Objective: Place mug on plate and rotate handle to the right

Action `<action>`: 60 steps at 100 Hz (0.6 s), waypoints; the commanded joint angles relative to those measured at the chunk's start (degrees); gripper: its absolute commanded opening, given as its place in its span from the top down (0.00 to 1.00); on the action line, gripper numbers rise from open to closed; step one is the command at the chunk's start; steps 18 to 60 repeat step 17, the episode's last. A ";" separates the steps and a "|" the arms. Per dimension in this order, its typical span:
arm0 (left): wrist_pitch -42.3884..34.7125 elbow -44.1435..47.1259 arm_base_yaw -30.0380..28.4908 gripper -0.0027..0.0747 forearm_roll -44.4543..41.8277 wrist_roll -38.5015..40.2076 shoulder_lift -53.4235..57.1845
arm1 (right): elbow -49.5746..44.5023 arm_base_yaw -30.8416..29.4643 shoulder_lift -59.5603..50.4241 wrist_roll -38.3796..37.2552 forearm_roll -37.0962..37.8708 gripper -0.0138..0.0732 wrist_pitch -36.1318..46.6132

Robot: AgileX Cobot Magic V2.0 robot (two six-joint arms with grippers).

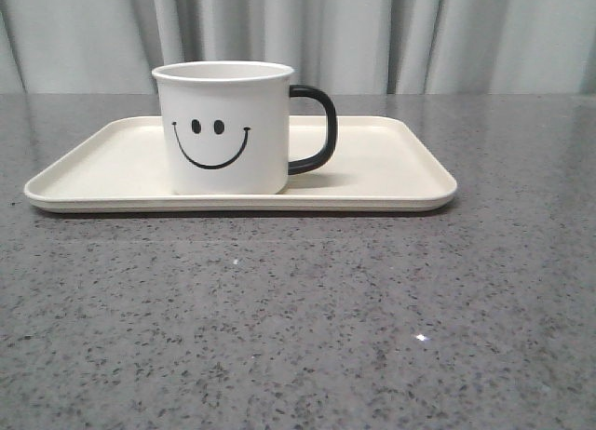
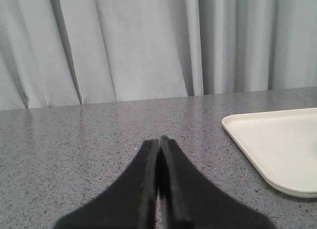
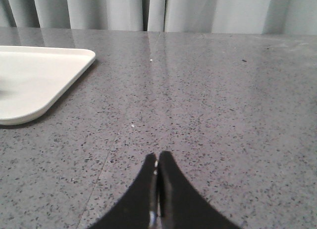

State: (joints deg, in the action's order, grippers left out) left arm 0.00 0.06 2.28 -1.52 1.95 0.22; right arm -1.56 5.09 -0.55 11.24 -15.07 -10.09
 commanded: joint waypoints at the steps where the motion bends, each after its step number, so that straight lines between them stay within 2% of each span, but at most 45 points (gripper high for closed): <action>1: -4.77 0.50 -0.07 0.99 0.11 0.03 1.73 | 0.02 -0.07 -1.24 -0.06 -0.09 0.98 4.83; 60: -4.77 0.50 -0.07 0.99 0.11 0.03 1.73 | 0.02 -0.07 -1.24 -0.06 -0.09 0.98 4.83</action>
